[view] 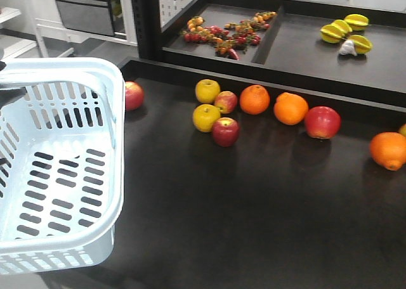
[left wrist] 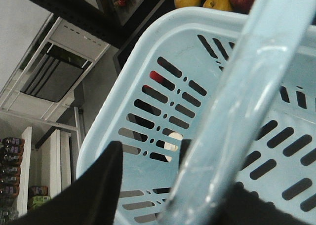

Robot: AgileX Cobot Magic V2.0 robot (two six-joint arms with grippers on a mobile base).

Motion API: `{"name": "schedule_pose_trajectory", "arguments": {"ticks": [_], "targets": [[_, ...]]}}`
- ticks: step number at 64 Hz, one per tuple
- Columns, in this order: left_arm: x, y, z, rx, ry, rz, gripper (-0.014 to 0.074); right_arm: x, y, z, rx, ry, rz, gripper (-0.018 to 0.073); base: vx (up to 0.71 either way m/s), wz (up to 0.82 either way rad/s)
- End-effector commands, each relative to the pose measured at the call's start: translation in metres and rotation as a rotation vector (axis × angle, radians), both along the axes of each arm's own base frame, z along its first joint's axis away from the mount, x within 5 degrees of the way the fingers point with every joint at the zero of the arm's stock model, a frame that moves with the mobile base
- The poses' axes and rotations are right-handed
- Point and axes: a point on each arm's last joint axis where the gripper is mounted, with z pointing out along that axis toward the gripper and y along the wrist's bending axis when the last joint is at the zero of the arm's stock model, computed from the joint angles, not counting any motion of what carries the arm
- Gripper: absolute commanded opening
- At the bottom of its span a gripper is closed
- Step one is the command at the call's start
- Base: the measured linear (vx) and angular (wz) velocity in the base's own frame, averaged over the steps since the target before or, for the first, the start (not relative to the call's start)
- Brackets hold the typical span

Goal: Pick three apples into basket with both arms
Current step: 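Turn the base toward the table with apples and oranges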

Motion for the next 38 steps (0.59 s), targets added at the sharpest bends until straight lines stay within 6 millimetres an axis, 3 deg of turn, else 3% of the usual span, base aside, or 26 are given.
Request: {"name": "schedule_pose_trajectory", "arguments": {"ticks": [1,38], "targets": [[-0.0032,0.0008,0.0206,-0.051,-0.124,-0.021,-0.0006,-0.0013,0.0000,0.0022,-0.011,-0.068,-0.002,-0.0009,0.04,-0.26],[-0.0032,0.0008,0.0206,-0.051,-0.124,-0.021,-0.0006,-0.0013,0.0000,0.0022,-0.011,-0.068,-0.002,-0.0009,0.05,-0.36]]}}
